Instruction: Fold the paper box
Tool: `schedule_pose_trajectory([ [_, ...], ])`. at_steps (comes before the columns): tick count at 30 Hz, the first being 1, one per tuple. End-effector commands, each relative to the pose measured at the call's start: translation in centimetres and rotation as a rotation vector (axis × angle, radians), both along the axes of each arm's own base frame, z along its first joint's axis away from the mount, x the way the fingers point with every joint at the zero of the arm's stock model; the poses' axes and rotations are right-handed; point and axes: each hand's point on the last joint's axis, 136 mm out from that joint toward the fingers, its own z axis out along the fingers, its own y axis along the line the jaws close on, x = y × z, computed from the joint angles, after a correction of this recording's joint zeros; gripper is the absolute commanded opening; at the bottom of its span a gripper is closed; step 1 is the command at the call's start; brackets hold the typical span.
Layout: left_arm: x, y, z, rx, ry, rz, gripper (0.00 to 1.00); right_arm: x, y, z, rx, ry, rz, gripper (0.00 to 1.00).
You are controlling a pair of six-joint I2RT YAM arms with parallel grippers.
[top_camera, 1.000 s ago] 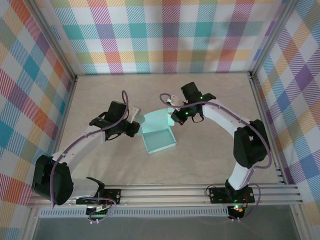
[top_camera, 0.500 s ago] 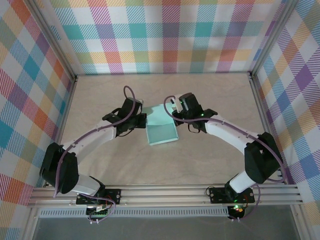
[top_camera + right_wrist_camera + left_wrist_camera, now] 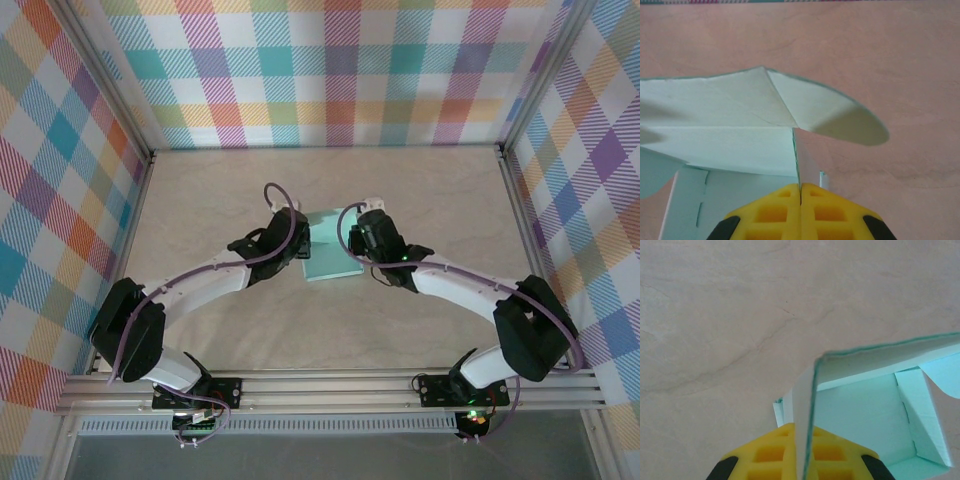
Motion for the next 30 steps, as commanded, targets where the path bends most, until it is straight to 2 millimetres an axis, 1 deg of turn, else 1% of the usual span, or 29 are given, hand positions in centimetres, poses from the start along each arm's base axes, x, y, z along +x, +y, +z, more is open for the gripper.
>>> schedule_pose_trajectory([
  [1,0.6,-0.4,1.7,-0.049,-0.099,0.055,0.00,0.0,0.4,1.3,0.106,-0.075,-0.045,0.00],
  [6,0.6,-0.8,1.7,-0.031,-0.144,0.081,0.00,-0.5,0.1,0.1,0.107,-0.109,-0.054,0.00],
  [12,0.2,-1.0,1.4,-0.032,-0.198,0.105,0.00,-1.2,-0.5,-1.5,0.101,-0.098,-0.068,0.00],
  [18,-0.6,-1.3,0.7,-0.026,-0.220,0.109,0.00,-2.0,-0.3,-1.9,0.109,-0.103,-0.069,0.00],
  [23,-1.5,-0.4,0.2,-0.053,-0.252,0.157,0.00,-2.9,-0.6,-2.7,0.105,-0.121,-0.106,0.00],
  [30,-2.3,-0.1,-0.6,-0.046,-0.278,0.163,0.00,-4.1,-0.8,-3.5,0.106,-0.127,-0.119,0.00],
])
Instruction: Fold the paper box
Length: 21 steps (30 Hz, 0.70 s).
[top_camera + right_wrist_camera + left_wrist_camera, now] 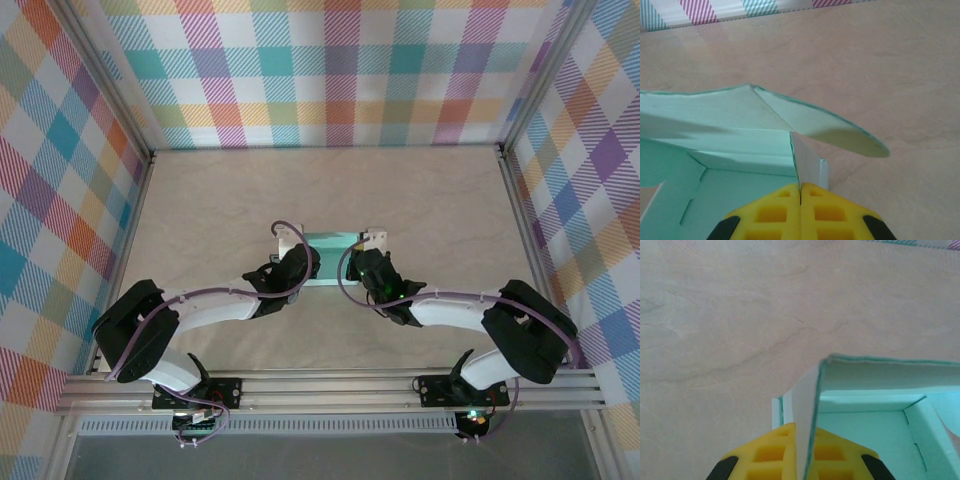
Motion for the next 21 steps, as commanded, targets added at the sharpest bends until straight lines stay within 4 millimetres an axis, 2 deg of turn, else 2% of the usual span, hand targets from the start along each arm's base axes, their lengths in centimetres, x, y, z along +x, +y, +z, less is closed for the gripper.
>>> schedule_pose_trajectory([
  [1,-0.2,0.1,1.5,-0.069,-0.079,0.039,0.00,-0.5,-0.7,0.0,0.021,-0.014,-0.042,0.00],
  [9,-1.1,-0.2,0.8,-0.053,-0.088,0.017,0.00,-1.4,-1.2,-0.6,0.011,0.037,-0.065,0.00],
  [13,-1.3,0.0,0.8,-0.055,-0.084,0.018,0.00,-1.4,-2.6,0.4,-0.041,0.118,-0.170,0.00],
  [15,-1.3,0.1,0.7,-0.056,-0.084,0.019,0.00,-1.5,-2.8,0.6,-0.012,0.124,-0.191,0.00],
  [21,-1.4,0.0,0.4,-0.055,-0.076,0.015,0.00,-2.0,-3.4,-1.4,0.011,0.205,-0.262,0.00],
])
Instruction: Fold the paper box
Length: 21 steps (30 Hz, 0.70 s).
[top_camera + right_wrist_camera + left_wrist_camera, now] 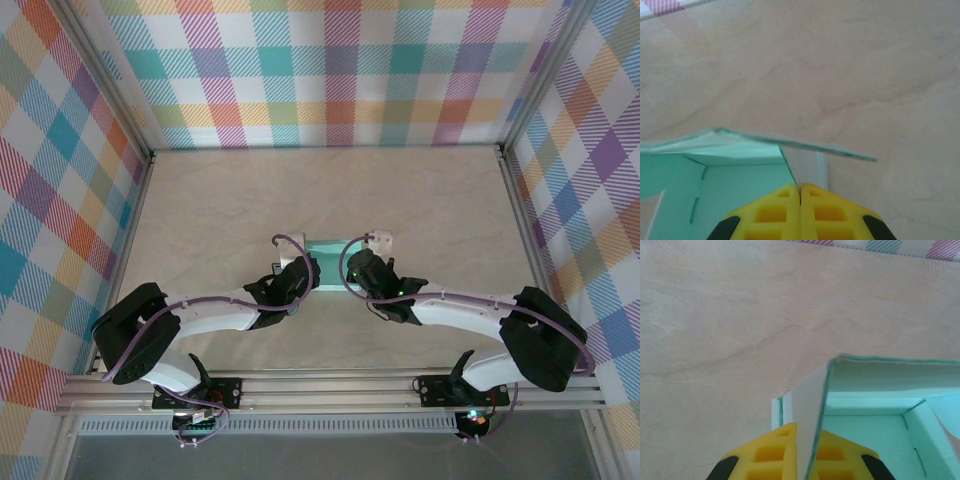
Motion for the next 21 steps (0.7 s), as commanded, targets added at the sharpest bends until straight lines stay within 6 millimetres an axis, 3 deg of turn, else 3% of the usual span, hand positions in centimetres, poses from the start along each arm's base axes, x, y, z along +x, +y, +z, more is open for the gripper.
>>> schedule_pose_trajectory([
  [1,0.0,0.8,0.7,-0.027,-0.030,0.042,0.00,-0.4,-2.0,-1.6,-0.018,0.069,-0.129,0.00],
  [7,0.0,0.8,0.4,-0.029,-0.024,0.043,0.00,-1.3,-3.4,-3.4,-0.037,0.142,-0.242,0.00],
  [21,-0.5,1.6,-1.0,-0.016,-0.013,0.054,0.00,-2.0,-2.2,-4.7,-0.010,0.075,-0.151,0.02],
])
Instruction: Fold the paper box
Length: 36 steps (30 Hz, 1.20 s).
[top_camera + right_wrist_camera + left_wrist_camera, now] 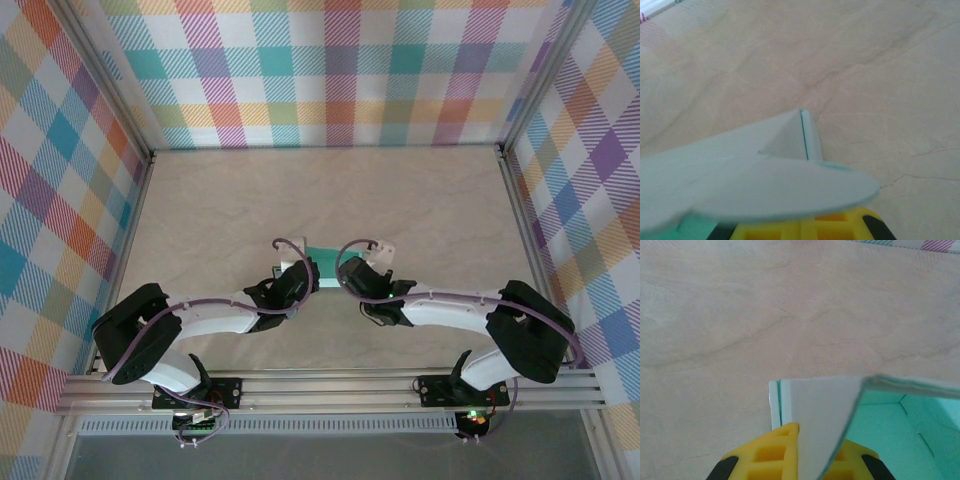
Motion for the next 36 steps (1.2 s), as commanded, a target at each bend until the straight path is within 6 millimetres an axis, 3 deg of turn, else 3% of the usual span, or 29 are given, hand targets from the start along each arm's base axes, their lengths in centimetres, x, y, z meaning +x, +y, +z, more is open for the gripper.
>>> schedule_pose_trajectory([
  [1,0.0,1.7,-0.2,-0.012,-0.022,0.075,0.00,-0.9,-2.1,-2.2,-0.101,0.027,0.001,0.02],
  [4,-0.4,2.0,-0.7,0.009,-0.021,0.084,0.00,-0.8,-1.5,-1.9,-0.103,0.020,0.035,0.03],
  [6,-0.5,2.1,-0.8,0.016,-0.020,0.084,0.00,-0.8,-1.0,-1.5,-0.083,0.003,0.063,0.10],
  [8,-0.6,2.1,-0.7,0.029,-0.024,0.083,0.00,-0.9,-1.0,-1.1,-0.073,-0.011,0.080,0.22],
  [14,-0.6,2.2,-0.8,0.073,-0.028,0.090,0.00,-1.9,-1.4,1.5,-0.073,-0.061,0.168,0.74],
  [16,-0.6,2.1,-1.0,0.083,-0.025,0.090,0.00,-2.7,-1.8,2.4,-0.056,-0.061,0.199,0.83],
  [18,-0.6,2.1,-1.2,0.089,-0.022,0.092,0.00,-3.5,-2.4,3.5,-0.043,-0.083,0.232,0.87],
  [22,-0.6,2.0,-1.5,0.100,-0.016,0.086,0.00,-4.5,-2.1,7.9,-0.036,-0.206,0.367,0.91],
  [24,-0.6,2.0,-1.5,0.104,-0.017,0.084,0.00,-4.3,-2.4,9.9,-0.029,-0.232,0.364,0.91],
  [26,-0.6,1.9,-1.6,0.115,-0.015,0.079,0.00,-3.6,-3.2,10.5,-0.007,-0.177,0.317,0.91],
  [32,-0.5,1.6,-2.0,0.135,-0.009,0.066,0.03,0.1,-3.3,8.9,0.221,0.146,0.233,0.92],
  [36,-0.5,1.7,-1.9,0.146,-0.009,0.071,0.12,2.4,-1.1,7.1,0.252,0.265,0.297,0.97],
])
